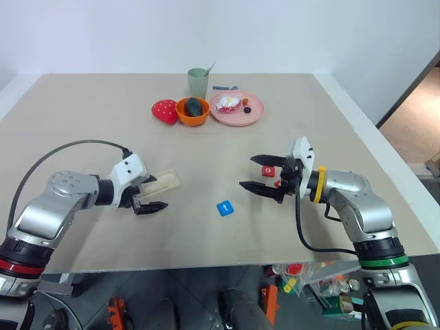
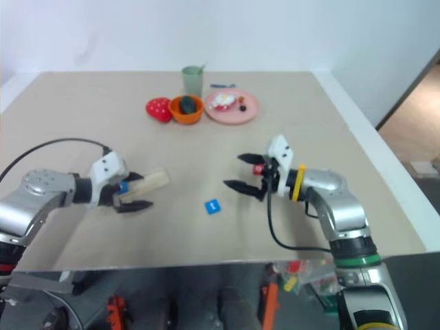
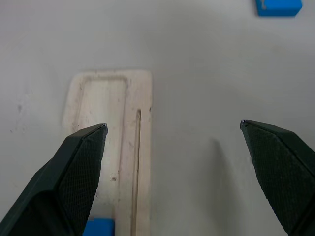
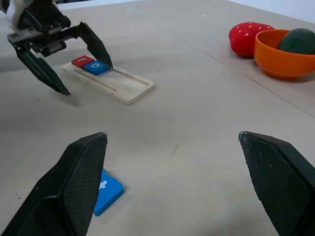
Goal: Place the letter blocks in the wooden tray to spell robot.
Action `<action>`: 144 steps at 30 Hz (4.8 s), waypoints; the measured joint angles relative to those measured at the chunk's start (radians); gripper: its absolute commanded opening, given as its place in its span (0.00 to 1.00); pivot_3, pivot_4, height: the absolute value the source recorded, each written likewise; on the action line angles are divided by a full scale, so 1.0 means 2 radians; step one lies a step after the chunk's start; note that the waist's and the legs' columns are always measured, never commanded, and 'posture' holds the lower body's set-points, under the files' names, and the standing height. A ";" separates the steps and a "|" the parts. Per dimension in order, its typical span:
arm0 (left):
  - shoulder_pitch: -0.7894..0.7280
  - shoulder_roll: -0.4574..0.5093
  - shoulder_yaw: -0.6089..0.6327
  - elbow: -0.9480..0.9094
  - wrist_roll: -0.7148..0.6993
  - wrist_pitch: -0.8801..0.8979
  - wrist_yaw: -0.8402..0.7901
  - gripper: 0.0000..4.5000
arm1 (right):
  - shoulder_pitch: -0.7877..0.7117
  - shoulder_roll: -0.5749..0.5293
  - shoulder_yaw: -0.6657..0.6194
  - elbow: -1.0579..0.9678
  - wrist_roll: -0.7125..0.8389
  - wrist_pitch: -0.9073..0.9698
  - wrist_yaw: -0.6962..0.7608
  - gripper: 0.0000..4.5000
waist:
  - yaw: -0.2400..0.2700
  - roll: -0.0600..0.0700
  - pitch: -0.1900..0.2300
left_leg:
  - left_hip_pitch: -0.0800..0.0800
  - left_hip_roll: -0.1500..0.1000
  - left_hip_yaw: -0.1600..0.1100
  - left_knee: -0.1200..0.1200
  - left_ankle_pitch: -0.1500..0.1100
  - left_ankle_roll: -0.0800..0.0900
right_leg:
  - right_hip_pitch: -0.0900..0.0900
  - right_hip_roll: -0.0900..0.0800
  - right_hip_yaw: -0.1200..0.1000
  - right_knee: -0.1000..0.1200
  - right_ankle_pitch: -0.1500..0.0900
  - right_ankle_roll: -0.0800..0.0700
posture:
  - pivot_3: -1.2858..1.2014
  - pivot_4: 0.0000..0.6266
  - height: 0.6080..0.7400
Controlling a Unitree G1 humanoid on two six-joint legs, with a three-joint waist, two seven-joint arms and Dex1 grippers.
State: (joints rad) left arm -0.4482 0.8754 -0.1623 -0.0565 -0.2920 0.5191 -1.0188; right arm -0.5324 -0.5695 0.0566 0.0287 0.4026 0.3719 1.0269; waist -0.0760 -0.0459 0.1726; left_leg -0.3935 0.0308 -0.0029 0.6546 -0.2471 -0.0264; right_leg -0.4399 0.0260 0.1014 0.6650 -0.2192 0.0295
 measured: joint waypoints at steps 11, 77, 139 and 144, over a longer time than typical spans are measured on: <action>-0.026 -0.021 -0.013 0.042 0.029 0.018 -0.008 1.00 | -0.008 0.027 0.010 0.000 -0.005 -0.006 0.006 0.98 | 0.002 0.000 0.000 | 0.000 0.000 -0.001 0.001 0.000 0.000 | 0.000 0.000 -0.001 0.001 0.000 0.000 | 0.52 0.24 1.00; -0.153 -0.160 -0.149 0.059 0.161 -0.015 -0.105 0.10 | 0.022 0.019 0.010 0.002 -0.019 -0.036 -0.003 1.00 | 0.009 0.000 0.000 | 0.000 -0.001 -0.001 0.005 0.000 0.000 | 0.002 0.000 -0.001 0.001 0.001 0.001 | 0.52 0.24 1.00; 0.059 -0.235 0.044 -0.248 -0.122 0.077 0.156 1.00 | 0.109 0.046 -0.089 0.034 -0.093 0.001 -0.245 0.80 | 0.001 0.003 0.002 | 0.001 -0.001 0.000 0.005 0.002 0.001 | 0.003 0.001 0.004 0.001 0.003 0.002 | 0.52 0.24 1.00; 0.062 -0.226 0.041 -0.248 -0.126 0.077 0.155 1.00 | 0.135 0.073 -0.087 0.007 -0.095 -0.005 -0.267 0.41 | 0.001 0.003 0.002 | 0.002 -0.001 0.000 0.005 0.002 0.001 | 0.003 0.001 0.004 0.001 0.003 0.002 | 0.52 0.24 1.00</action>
State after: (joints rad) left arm -0.3246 0.4240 -0.0803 -0.5518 -0.5434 0.6728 -0.7081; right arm -0.2627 -0.4225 -0.1180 0.0429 0.2131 0.3617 0.4938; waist -0.0738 -0.0392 0.1763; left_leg -0.3902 0.0285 -0.0027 0.6639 -0.2436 -0.0250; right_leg -0.4331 0.0278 0.1084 0.6661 -0.2126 0.0334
